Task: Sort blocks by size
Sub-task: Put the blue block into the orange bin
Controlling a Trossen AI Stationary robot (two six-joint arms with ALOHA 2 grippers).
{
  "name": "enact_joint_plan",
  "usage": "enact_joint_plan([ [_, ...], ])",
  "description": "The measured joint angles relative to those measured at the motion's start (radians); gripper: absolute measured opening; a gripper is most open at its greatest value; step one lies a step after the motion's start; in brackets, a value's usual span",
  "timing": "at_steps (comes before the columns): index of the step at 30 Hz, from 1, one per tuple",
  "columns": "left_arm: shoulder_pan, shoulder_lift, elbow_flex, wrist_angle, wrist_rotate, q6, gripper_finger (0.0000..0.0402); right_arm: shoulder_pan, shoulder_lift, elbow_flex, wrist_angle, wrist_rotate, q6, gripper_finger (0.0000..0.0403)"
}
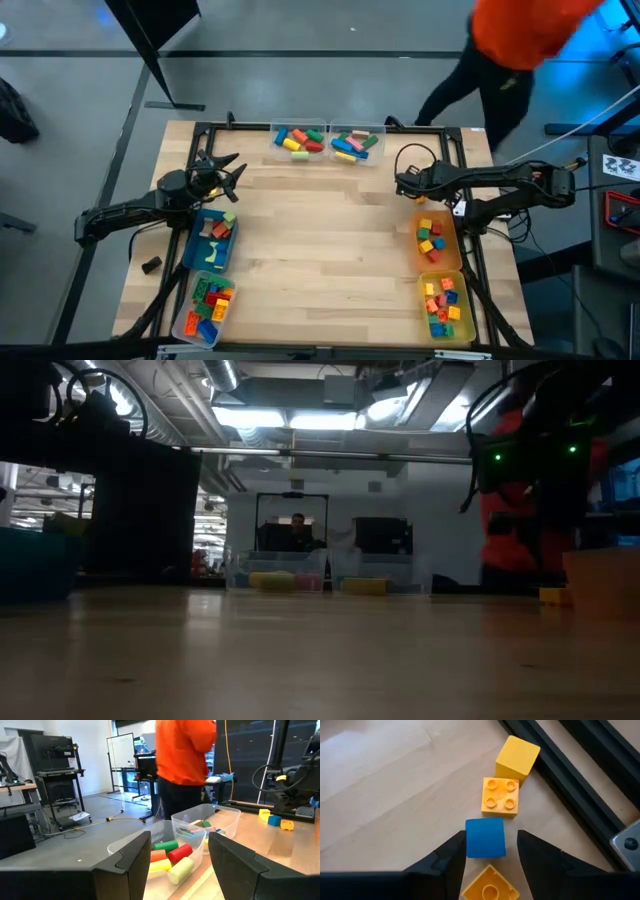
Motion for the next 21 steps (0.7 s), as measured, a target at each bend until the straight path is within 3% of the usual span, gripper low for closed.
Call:
enact_joint_plan([
  [12, 0.000, 0.000, 0.000, 0.000, 0.000, 0.000, 0.0184, -0.001, 0.000, 0.000, 0.000, 0.002, -0.042, 0.0183],
  [21, 0.000, 0.000, 0.000, 0.000, 0.000, 0.000, 0.0184, -0.001, 0.000, -0.003, 0.002, 0.004, -0.019, 0.0291],
])
